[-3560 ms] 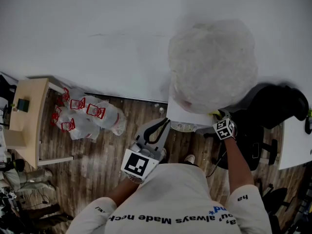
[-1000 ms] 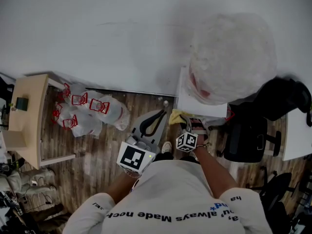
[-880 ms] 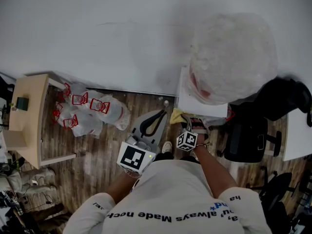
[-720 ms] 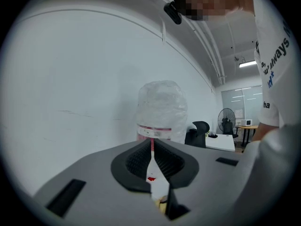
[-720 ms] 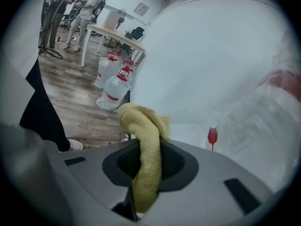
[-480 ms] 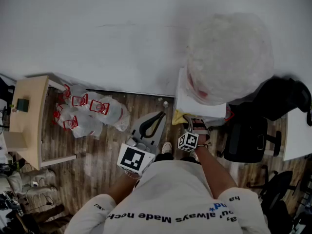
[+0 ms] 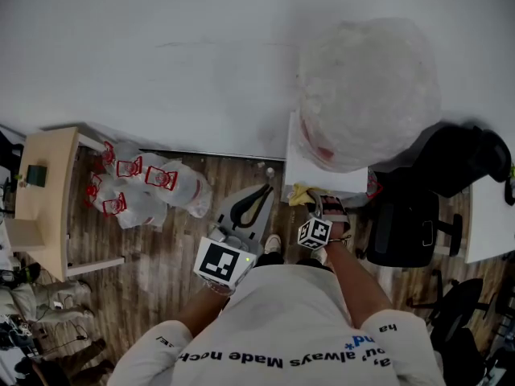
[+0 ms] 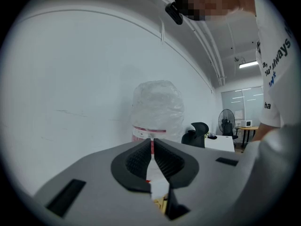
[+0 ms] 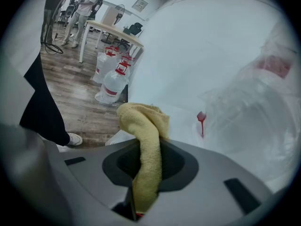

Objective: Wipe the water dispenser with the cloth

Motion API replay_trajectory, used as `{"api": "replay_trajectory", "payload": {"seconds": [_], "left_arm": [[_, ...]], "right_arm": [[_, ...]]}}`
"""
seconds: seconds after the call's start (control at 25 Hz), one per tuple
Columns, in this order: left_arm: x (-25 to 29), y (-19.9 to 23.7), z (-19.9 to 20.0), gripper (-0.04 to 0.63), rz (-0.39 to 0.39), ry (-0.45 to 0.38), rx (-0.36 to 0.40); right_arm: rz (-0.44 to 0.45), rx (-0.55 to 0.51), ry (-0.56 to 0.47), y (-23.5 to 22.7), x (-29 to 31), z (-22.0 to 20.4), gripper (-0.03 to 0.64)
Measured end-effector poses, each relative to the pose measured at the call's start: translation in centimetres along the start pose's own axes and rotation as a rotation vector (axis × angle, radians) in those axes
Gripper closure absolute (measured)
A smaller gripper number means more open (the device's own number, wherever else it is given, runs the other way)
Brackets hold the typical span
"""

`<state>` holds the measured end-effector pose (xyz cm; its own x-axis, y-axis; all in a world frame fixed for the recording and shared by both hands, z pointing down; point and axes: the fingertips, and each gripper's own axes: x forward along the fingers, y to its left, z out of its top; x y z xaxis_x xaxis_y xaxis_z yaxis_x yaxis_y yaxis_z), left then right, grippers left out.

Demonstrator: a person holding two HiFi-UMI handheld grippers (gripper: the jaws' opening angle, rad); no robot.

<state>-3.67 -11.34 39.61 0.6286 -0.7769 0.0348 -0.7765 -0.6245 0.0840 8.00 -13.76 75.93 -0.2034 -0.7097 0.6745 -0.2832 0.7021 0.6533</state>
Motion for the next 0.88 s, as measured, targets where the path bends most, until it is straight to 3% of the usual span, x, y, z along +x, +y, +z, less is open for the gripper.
{"api": "replay_trajectory", "payload": {"seconds": [0.72,0.88], "left_arm": [[1.3,-2.7,0.7,0.559,-0.019,-0.028,0.011],[1.5,-3.2,0.3,0.56,-0.021,-0.001,0.004]], "right_arm": [[-0.025,0.036,0.058,-1.4,-1.8,-5.9,0.54],[-0.028,0.038,0.066,-1.8,-2.2,-6.9,0.54]]}}
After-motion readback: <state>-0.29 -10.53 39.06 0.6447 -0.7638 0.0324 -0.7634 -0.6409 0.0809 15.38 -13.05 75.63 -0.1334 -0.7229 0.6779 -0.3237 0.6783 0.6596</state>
